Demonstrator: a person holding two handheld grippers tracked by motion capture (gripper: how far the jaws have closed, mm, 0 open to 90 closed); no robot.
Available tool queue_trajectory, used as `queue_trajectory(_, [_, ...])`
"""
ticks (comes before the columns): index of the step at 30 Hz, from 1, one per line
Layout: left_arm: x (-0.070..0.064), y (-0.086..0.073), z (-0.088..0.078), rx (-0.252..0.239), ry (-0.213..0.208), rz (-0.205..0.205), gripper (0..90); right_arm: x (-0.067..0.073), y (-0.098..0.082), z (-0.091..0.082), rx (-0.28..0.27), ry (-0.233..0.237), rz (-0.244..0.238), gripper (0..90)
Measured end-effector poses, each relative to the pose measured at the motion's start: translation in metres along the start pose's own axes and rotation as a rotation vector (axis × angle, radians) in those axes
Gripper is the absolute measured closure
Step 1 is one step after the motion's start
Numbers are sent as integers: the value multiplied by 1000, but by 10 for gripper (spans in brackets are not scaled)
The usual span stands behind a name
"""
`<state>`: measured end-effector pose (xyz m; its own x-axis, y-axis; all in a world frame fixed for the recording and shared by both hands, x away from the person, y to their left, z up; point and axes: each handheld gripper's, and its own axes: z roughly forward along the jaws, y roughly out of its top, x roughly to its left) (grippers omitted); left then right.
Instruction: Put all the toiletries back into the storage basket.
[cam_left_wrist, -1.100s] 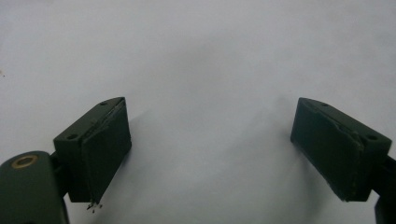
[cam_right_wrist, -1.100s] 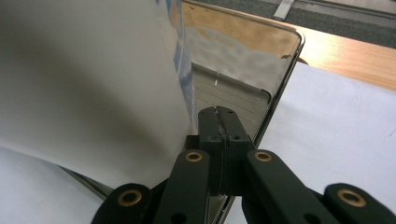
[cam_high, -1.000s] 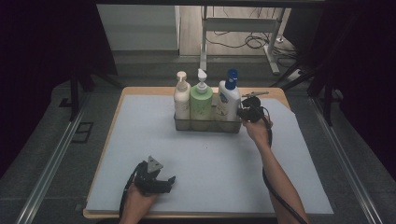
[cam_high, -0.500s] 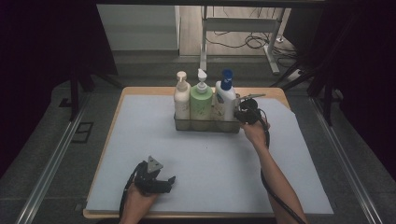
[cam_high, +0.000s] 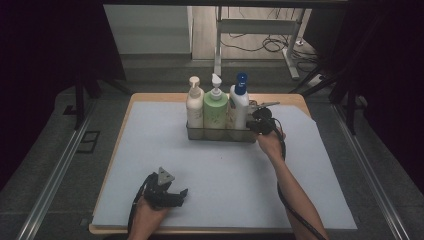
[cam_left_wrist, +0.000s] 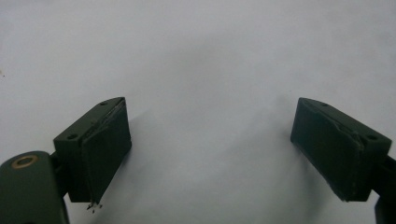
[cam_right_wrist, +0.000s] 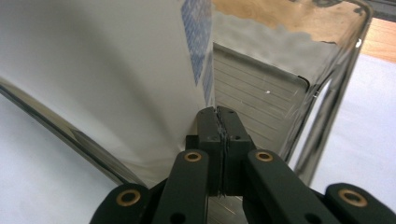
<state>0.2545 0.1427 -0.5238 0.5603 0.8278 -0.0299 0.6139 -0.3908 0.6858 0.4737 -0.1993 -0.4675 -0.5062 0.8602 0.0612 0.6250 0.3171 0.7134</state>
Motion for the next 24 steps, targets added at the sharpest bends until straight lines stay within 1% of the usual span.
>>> queue_trajectory(5, [0, 0, 0, 3, 0, 3, 118, 4, 1, 1, 1, 18, 3, 889])
queue_trajectory(10, [0, 0, 0, 2, 1, 1, 118, 8, 1, 2, 2, 29, -5, 890])
queue_trajectory(12, [0, 0, 0, 2, 1, 1, 119, 9, 1, 3, 0, 22, -16, 890])
queue_trajectory(16, [0, 0, 0, 2, 1, 1, 118, 9, 1, 2, -1, 34, 3, 892])
queue_trajectory(19, [0, 0, 0, 2, 1, 1, 118, 9, 1, 1, -3, 32, -2, 894])
queue_trajectory(24, [0, 0, 0, 2, 0, 1, 118, 10, 1, -2, -6, 46, 1, 895])
